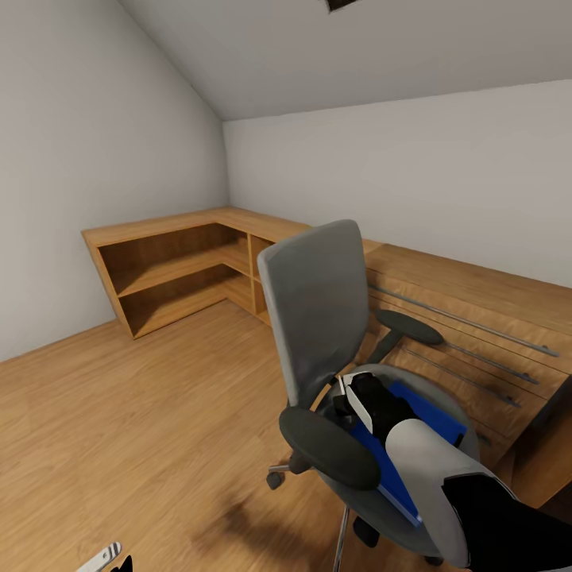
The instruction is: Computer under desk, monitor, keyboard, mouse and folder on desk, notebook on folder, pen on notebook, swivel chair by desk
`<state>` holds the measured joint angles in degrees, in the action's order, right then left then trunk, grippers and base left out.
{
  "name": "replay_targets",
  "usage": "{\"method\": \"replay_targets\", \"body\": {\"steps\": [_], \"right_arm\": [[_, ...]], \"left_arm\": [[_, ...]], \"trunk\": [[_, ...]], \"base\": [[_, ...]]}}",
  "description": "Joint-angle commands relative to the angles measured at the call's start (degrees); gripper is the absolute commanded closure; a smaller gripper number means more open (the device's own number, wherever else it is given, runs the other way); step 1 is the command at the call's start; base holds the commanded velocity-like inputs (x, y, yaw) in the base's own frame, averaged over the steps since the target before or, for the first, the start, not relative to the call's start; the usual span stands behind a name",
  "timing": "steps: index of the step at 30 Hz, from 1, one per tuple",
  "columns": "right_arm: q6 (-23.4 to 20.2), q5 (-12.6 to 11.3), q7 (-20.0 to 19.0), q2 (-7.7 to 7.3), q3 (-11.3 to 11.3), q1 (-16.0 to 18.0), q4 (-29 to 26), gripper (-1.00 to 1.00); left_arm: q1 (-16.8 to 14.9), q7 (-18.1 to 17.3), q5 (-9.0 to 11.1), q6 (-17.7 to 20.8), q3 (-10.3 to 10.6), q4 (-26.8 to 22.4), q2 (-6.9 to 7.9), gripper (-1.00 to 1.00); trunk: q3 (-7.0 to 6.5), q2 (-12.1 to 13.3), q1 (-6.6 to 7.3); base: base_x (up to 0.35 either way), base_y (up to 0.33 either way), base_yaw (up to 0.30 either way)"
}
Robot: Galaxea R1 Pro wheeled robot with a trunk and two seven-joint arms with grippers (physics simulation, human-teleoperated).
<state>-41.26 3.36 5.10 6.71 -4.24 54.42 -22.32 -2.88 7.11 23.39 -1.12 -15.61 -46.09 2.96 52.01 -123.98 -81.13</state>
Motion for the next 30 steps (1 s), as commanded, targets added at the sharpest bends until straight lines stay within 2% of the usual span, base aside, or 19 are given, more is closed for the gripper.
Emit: {"method": "replay_targets", "body": {"steps": [1, 7, 26, 30], "right_arm": [[-0.4, 0.6, 0.0, -0.03, -0.2, 0.0, 1.0, 1.00], [-0.3, 0.6, 0.0, -0.03, -0.2, 0.0, 1.0, 1.00], [-0.2, 0.4, 0.1, -0.13, 0.2, 0.0, 0.9, 1.00], [-0.2, 0.4, 0.1, -0.19, 1.1, 0.0, 0.9, 1.00]], "left_arm": [[0.0, 0.2, 0.6, -0.1, 0.1, 0.0, 0.02, -1.00], [0.0, 0.2, 0.6, -0.1, 0.1, 0.0, 0.02, -1.00], [0.0, 0.2, 0.6, -0.1, 0.1, 0.0, 0.02, -1.00], [0.0, 0.2, 0.6, -0.1, 0.1, 0.0, 0.02, -1.00]], "trunk": [[0.06, 0.0, 0.00], [-0.83, 2.0, 1.10], [-0.83, 2.0, 1.10], [-0.83, 2.0, 1.10]], "base": [[0.000, 0.000, 0.000], [0.000, 0.000, 0.000], [0.000, 0.000, 0.000], [0.000, 0.000, 0.000]]}}
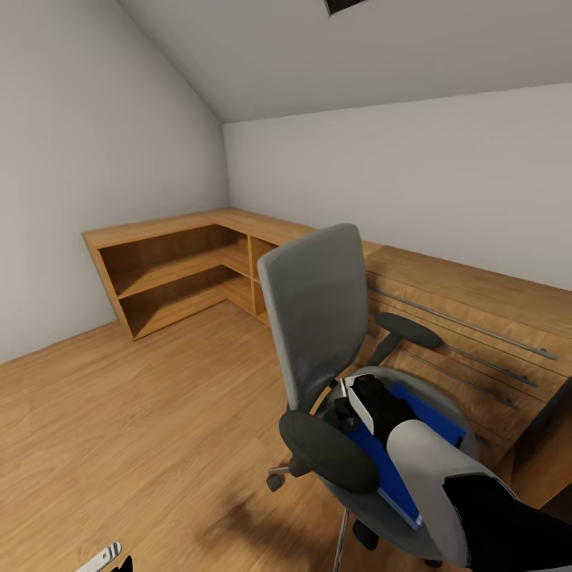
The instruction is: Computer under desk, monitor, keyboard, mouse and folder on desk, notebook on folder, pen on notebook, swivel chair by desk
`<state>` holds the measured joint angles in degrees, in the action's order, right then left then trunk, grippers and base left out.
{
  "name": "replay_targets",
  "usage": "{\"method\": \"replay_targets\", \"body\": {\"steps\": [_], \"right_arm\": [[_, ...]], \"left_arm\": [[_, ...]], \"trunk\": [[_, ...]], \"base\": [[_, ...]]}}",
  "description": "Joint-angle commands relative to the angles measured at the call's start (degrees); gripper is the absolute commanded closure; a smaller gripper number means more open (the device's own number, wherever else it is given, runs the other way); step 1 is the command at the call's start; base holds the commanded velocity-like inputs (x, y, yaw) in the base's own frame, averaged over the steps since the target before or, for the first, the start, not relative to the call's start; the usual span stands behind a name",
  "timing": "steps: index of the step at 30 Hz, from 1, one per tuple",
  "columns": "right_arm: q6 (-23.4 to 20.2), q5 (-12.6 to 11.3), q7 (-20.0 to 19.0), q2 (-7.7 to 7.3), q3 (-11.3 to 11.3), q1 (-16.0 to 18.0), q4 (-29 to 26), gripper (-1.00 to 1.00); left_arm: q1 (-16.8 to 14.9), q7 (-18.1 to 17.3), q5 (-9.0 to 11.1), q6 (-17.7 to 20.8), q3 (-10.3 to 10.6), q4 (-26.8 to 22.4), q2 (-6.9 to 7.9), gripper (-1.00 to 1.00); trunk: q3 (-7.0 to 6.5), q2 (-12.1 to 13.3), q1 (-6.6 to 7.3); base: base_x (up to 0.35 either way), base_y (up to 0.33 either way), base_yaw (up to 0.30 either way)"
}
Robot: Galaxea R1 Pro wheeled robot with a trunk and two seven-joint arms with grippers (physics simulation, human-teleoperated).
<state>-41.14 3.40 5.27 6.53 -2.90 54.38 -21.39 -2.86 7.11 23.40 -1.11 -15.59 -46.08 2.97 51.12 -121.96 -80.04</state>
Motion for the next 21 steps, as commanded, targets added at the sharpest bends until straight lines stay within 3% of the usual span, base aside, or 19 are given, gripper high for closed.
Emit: {"method": "replay_targets", "body": {"steps": [1, 9, 17, 21], "right_arm": [[-0.3, 0.3, 0.0, -0.02, 0.5, 0.0, -0.1, 1.00], [-0.4, 0.4, 0.0, -0.10, 8.6, 0.0, -0.2, 1.00], [-0.4, 0.3, 0.0, -0.11, 10.5, 0.0, -0.2, 1.00], [-0.4, 0.3, 0.1, -0.12, 12.7, 0.0, -0.3, 1.00]], "left_arm": [[0.0, 0.2, 0.6, -0.1, 0.1, 0.0, 0.02, -1.00], [0.0, 0.2, 0.6, -0.1, 0.1, 0.0, 0.02, -1.00], [0.0, 0.2, 0.6, -0.1, 0.1, -0.1, 0.02, -1.00], [0.0, 0.2, 0.6, -0.1, 0.1, 0.0, 0.02, -1.00]], "trunk": [[0.05, 0.0, 0.01], [0.05, 0.0, 0.01], [0.05, 0.0, 0.01], [0.05, 0.0, 0.01]], "base": [[0.000, 0.000, 0.000], [0.000, 0.000, 0.000], [0.000, 0.000, 0.000], [0.000, 0.000, 0.000]]}}
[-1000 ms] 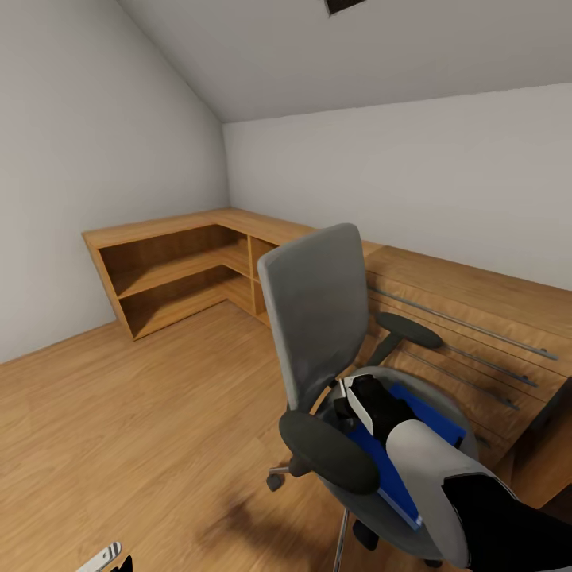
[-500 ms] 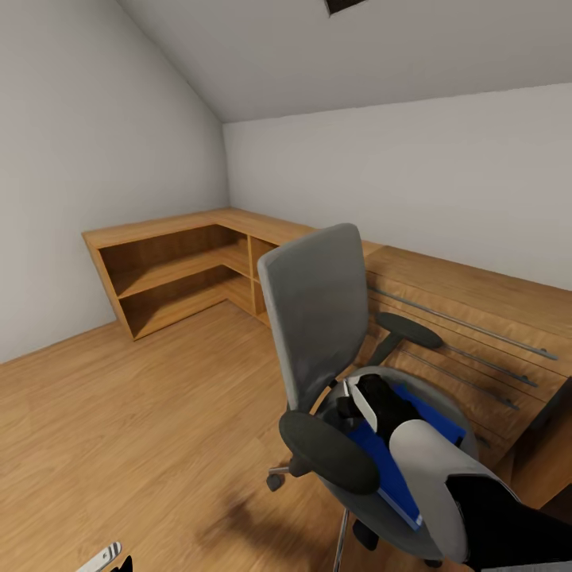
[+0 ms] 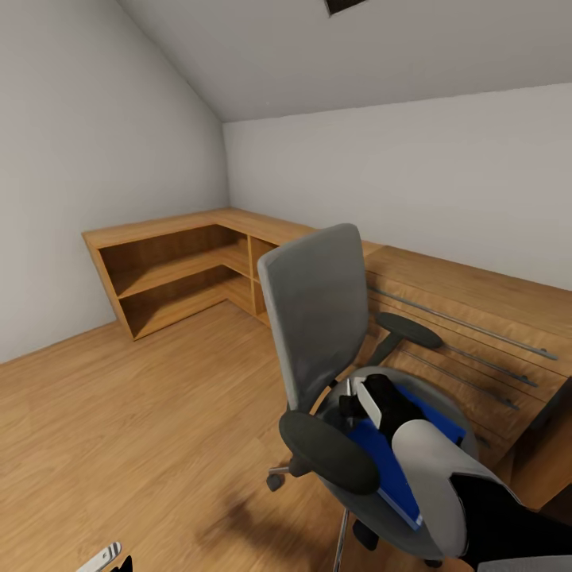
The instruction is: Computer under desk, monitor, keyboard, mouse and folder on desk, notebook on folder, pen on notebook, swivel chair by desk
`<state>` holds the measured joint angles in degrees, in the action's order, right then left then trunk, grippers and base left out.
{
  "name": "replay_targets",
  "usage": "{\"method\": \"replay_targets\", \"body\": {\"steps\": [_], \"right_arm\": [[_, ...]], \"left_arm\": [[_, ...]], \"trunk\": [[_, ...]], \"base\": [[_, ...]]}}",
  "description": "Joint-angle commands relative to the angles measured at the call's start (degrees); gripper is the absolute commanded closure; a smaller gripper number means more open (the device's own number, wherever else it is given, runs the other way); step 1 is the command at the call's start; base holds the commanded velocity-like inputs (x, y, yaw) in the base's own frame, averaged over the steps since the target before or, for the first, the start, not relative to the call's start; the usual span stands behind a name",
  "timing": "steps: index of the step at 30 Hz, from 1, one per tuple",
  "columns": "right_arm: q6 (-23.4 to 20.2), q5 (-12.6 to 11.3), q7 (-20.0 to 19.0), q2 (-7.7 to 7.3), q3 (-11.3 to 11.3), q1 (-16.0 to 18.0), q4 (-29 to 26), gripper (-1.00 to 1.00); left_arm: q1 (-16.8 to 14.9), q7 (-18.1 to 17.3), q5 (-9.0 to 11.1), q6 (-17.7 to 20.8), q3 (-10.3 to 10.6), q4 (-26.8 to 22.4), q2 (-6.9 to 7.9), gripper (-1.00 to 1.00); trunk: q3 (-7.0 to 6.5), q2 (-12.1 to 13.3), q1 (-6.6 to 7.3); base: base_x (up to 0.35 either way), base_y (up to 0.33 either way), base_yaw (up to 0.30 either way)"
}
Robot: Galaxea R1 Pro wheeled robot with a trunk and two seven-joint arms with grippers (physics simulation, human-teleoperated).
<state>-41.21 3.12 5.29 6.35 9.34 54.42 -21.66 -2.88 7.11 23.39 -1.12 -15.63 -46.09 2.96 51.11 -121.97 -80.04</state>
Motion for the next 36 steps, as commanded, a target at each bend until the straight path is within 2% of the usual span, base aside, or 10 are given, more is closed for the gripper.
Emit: {"method": "replay_targets", "body": {"steps": [1, 5, 8, 10, 36], "right_arm": [[-0.3, 0.6, 0.1, 0.06, 1.7, 0.0, -0.3, 1.00], [-0.3, 0.6, 0.1, 0.02, 4.9, 0.0, -2.1, 1.00], [-0.3, 0.6, 0.1, -0.01, 5.5, 0.0, -2.7, 1.00], [-0.3, 0.6, 0.1, -0.02, 5.7, 0.0, -2.9, 1.00], [-0.5, 0.6, 0.5, -0.03, 6.1, 0.0, -6.6, 1.00]], "left_arm": [[0.0, 0.2, 0.6, -0.1, 0.1, 0.0, 0.03, -1.00], [0.0, 0.2, 0.6, -0.1, 0.1, 0.0, 0.03, -1.00], [0.0, 0.2, 0.6, -0.1, 0.1, 0.0, 0.03, -1.00], [0.0, 0.2, 0.6, -0.1, 0.1, 0.0, 0.03, -1.00], [0.0, 0.1, 0.7, -0.1, 0.2, 0.8, 0.03, -1.00]], "trunk": [[0.06, 0.0, 0.00], [0.06, 0.0, 0.00], [0.06, 0.0, 0.00], [0.06, 0.0, 0.00], [-4.60, 10.4, 5.71]], "base": [[0.000, 0.000, 0.000], [0.000, 0.000, 0.000], [0.000, 0.000, 0.000], [0.000, 0.000, 0.000], [0.000, 0.000, 0.000]]}}
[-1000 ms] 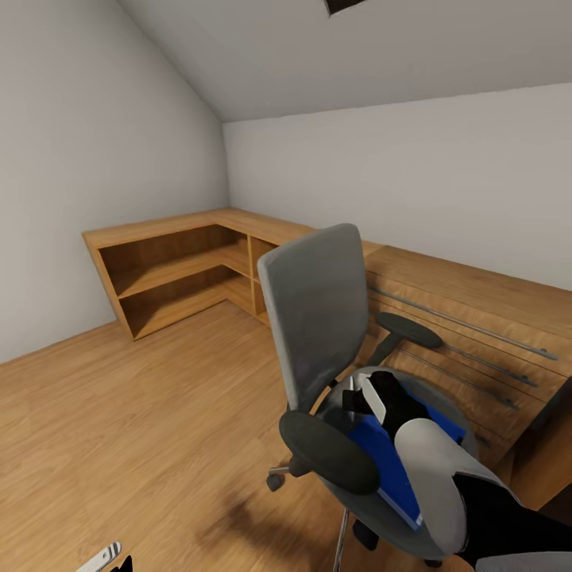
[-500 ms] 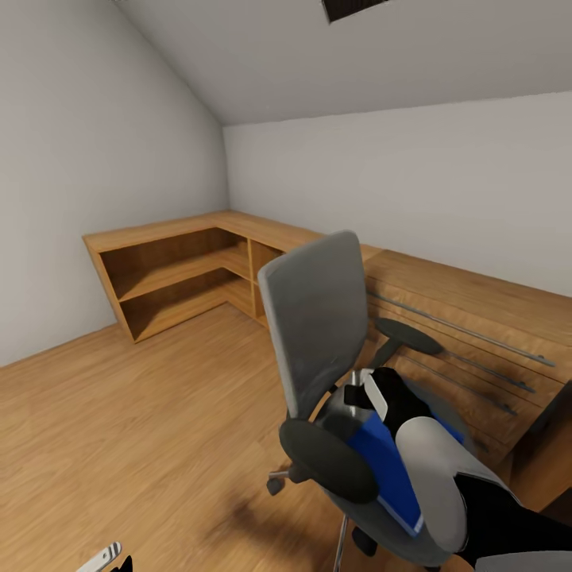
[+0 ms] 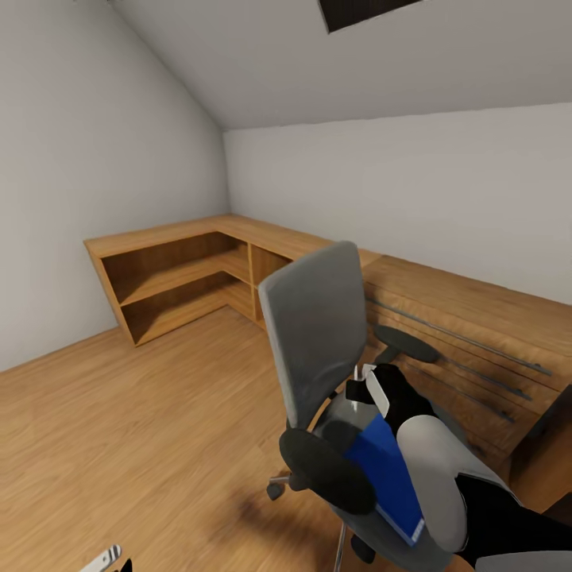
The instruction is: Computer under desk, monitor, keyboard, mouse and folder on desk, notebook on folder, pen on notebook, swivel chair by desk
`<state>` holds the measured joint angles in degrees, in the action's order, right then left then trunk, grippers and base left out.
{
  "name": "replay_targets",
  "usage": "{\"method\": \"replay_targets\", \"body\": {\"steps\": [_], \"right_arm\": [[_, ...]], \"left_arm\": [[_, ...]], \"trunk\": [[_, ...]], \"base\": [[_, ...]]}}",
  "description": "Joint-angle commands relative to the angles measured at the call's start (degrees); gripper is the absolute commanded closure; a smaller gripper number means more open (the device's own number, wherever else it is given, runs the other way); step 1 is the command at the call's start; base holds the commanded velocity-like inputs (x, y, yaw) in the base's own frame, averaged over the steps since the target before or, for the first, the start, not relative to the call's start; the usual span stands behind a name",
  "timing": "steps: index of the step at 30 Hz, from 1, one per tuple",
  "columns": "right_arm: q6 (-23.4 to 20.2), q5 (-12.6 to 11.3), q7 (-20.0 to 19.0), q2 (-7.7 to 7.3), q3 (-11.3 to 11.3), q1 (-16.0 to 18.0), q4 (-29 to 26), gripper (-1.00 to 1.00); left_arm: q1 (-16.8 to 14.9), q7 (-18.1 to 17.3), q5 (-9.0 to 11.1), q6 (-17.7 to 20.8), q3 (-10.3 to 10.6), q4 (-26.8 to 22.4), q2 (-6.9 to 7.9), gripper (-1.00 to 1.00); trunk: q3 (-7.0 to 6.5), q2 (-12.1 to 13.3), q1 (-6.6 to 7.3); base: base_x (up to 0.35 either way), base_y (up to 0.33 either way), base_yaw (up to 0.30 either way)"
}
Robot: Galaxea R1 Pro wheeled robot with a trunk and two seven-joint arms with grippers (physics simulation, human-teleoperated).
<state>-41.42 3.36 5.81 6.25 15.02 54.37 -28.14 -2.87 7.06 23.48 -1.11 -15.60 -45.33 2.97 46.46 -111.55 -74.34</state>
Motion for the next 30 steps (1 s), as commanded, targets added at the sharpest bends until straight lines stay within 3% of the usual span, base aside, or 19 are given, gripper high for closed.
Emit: {"method": "replay_targets", "body": {"steps": [1, 14, 28, 30], "right_arm": [[-0.2, 0.3, 0.0, 0.08, 0.4, 0.0, -0.1, 1.00], [-0.2, 0.3, -0.1, 0.11, 0.5, 0.0, -0.2, 1.00], [0.0, 0.3, -0.2, 0.08, 0.5, 0.0, -0.2, 1.00], [-0.2, 0.5, 0.0, 0.02, 0.4, 0.0, -3.3, 1.00]], "left_arm": [[0.0, 0.2, 0.6, -0.1, 0.1, 0.2, 0.02, -1.00], [0.0, 0.1, 0.5, -0.1, 0.3, 1.5, 0.00, -1.00], [0.0, 0.1, 0.4, 0.0, 0.6, 2.9, -0.07, -1.00], [0.0, 0.1, 0.3, 0.0, 0.7, 3.5, -0.57, -1.00]], "trunk": [[-0.13, 0.4, 0.23], [-2.46, 5.6, 3.09], [-4.98, 11.2, 6.16], [-5.34, 12.0, 6.60]], "base": [[-0.018, 0.000, 0.000], [-0.267, -0.005, 0.000], [-0.311, -0.115, 0.000], [-0.116, -0.088, 0.000]]}}
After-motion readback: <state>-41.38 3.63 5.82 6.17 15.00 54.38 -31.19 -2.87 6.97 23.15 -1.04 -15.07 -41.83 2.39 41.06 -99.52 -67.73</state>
